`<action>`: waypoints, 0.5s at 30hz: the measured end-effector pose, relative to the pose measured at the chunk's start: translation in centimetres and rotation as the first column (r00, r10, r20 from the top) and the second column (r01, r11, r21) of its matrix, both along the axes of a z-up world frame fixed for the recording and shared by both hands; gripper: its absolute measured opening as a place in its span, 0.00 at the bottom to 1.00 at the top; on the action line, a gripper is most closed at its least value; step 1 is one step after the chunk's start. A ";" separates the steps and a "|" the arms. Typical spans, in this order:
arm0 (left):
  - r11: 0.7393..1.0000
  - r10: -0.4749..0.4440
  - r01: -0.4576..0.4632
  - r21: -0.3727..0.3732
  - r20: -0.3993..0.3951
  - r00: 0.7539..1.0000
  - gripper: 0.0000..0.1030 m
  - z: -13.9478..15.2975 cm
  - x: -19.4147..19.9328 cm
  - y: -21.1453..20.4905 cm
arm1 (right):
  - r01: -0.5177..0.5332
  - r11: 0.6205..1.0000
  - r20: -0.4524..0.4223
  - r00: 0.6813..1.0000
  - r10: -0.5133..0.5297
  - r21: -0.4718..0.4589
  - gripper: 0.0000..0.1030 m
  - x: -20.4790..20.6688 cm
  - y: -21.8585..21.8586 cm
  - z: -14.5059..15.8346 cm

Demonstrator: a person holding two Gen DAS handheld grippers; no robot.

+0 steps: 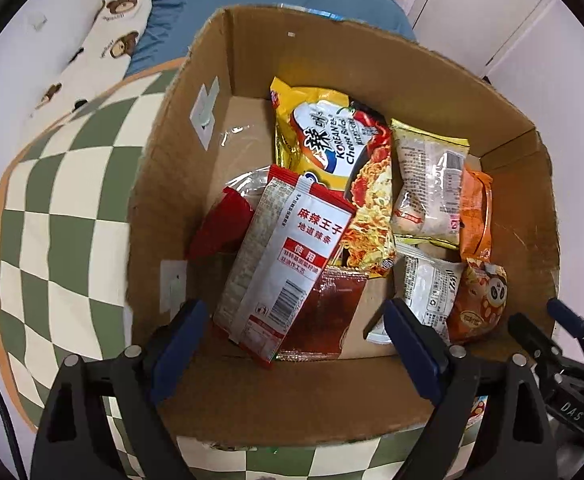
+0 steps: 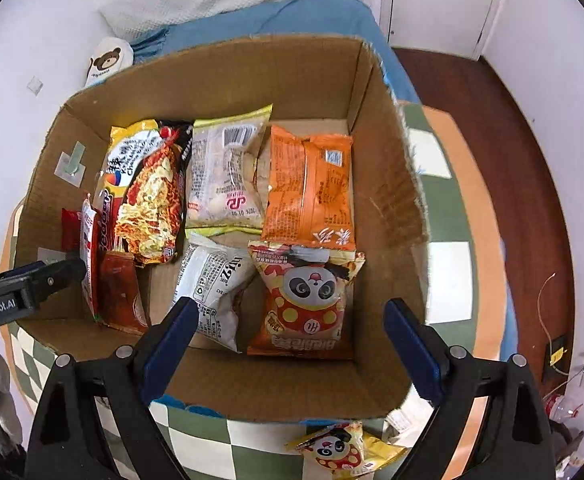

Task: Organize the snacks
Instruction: 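Carry both packs into the box and open both grippers to release them, then grasp the green watermelon candy bag with the left gripper while the right grasps the yellow panda bag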

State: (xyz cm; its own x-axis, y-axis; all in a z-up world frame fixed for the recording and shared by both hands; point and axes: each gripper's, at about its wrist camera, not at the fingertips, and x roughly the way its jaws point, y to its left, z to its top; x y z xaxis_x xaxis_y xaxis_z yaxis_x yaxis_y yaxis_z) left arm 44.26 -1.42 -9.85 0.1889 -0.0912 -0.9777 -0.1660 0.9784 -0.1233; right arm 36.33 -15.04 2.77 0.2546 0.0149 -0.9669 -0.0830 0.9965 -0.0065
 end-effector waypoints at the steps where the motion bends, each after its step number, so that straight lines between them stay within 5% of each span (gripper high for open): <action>1: 1.000 -0.002 0.002 0.006 0.012 1.000 0.88 0.3 -0.4 -0.2 | 0.000 1.000 0.014 1.000 0.000 -0.001 0.93 -0.2 0.0 0.4; 15: 0.994 -0.035 0.012 0.106 0.219 0.975 0.88 6.8 -6.0 -2.1 | -0.016 0.999 0.185 0.982 0.021 -0.031 0.93 -5.0 0.7 6.4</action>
State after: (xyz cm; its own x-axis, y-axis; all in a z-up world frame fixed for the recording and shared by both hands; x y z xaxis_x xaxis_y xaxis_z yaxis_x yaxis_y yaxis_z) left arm 38.22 -3.52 -3.09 0.4000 0.0006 -0.9165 -0.1224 0.9911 -0.0528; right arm 31.34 -14.37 9.14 0.4298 -0.0062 -0.9029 -0.0959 0.9940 -0.0525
